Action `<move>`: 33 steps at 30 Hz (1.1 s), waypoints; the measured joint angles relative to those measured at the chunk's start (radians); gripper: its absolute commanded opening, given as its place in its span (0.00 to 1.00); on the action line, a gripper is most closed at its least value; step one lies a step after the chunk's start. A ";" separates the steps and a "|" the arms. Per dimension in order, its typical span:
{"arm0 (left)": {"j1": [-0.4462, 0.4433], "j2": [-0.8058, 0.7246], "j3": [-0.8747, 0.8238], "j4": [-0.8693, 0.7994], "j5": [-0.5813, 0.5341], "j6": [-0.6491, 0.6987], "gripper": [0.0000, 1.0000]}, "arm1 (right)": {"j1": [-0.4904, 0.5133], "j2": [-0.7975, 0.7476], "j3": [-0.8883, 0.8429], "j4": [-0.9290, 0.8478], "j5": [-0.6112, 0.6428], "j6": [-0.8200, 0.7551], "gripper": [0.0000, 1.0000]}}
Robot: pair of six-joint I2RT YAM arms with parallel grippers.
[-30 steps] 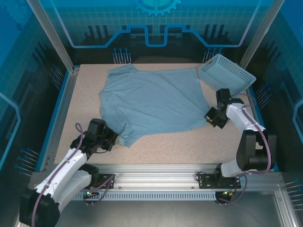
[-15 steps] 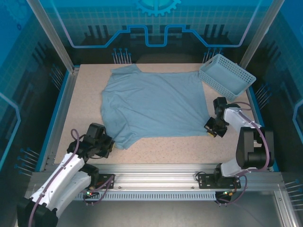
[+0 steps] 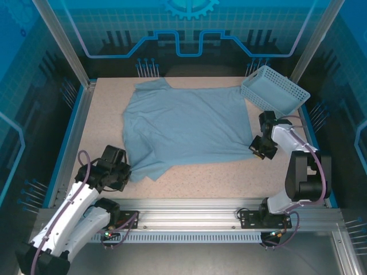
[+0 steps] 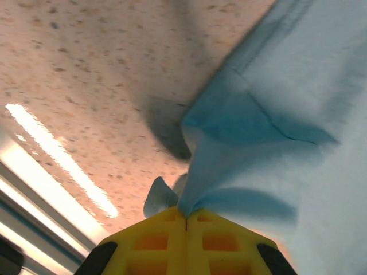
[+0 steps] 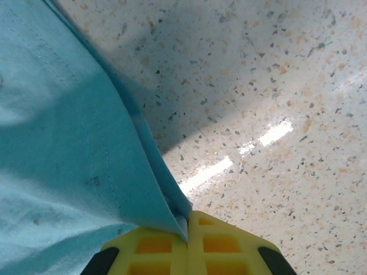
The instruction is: Fold and stack the t-shirts
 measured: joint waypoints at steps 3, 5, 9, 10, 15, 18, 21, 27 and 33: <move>0.000 0.063 -0.024 0.009 0.002 0.041 0.40 | 0.000 0.020 0.006 -0.003 -0.001 -0.004 0.31; 0.000 0.115 -0.020 0.024 0.005 0.072 0.49 | 0.000 0.023 0.006 -0.014 0.002 -0.003 0.47; 0.007 0.230 0.126 0.018 -0.014 0.164 0.49 | 0.000 -0.018 0.008 -0.040 0.012 0.005 0.54; 0.021 0.258 0.175 0.031 -0.013 0.188 0.48 | 0.003 -0.040 0.008 -0.040 0.012 0.006 0.53; 0.195 0.528 0.364 0.217 0.059 0.284 0.29 | 0.068 -0.086 0.074 -0.008 -0.014 -0.003 0.38; 0.256 0.829 0.505 0.314 0.108 0.327 0.26 | 0.116 -0.008 0.125 0.056 -0.079 -0.018 0.35; 0.285 1.090 0.661 0.385 0.157 0.343 0.25 | 0.148 0.111 0.185 0.099 -0.141 -0.045 0.32; 0.332 1.363 0.862 0.411 0.203 0.344 0.18 | 0.193 0.311 0.316 0.120 -0.219 -0.078 0.32; 0.404 1.244 0.677 0.472 0.200 0.338 0.17 | 0.258 0.420 0.410 0.106 -0.259 -0.087 0.32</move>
